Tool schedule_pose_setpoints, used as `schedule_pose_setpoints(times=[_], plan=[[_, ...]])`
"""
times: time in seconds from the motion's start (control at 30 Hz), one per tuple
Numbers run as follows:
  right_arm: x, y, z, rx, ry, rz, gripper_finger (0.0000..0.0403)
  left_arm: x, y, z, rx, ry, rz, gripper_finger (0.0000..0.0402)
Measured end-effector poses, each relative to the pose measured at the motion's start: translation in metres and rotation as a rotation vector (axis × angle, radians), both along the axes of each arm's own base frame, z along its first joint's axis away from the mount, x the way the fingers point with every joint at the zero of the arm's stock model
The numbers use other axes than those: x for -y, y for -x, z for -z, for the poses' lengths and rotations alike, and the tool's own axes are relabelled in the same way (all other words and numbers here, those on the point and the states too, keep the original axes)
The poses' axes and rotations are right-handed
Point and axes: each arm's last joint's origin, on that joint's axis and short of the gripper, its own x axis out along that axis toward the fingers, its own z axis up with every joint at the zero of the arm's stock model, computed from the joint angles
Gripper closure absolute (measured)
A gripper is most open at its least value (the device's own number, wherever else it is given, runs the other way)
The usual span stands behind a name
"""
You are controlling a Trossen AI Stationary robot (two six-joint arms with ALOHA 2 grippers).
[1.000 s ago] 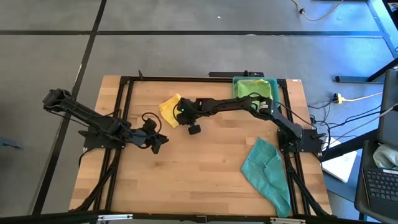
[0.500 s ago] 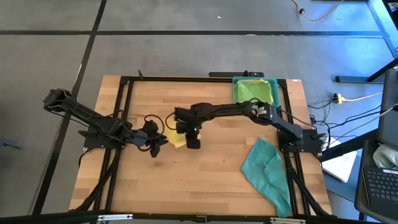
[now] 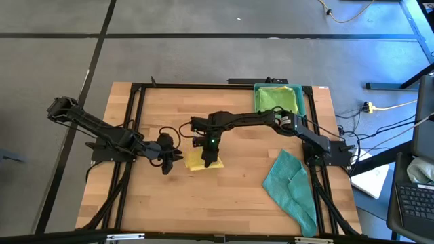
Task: Fold microfiber towels
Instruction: Stack the folded yellow microfiber cloth on top of the folded green microfiber cloth
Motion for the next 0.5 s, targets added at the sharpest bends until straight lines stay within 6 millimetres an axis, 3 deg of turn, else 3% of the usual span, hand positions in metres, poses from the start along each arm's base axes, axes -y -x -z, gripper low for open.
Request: schedule_pose_setpoints(times=[0.17, 0.5], plan=[[0.003, 0.001, -0.004, -0.034, -0.131, 0.008, 0.0390, 0.001, -0.002, -0.003, 0.044, 0.012, -0.006, 0.0293], [-0.001, -0.003, 0.016, -0.028, -0.015, 0.003, 0.0387, 0.004, -0.009, -0.015, 0.171, 0.070, 0.005, 0.0292]])
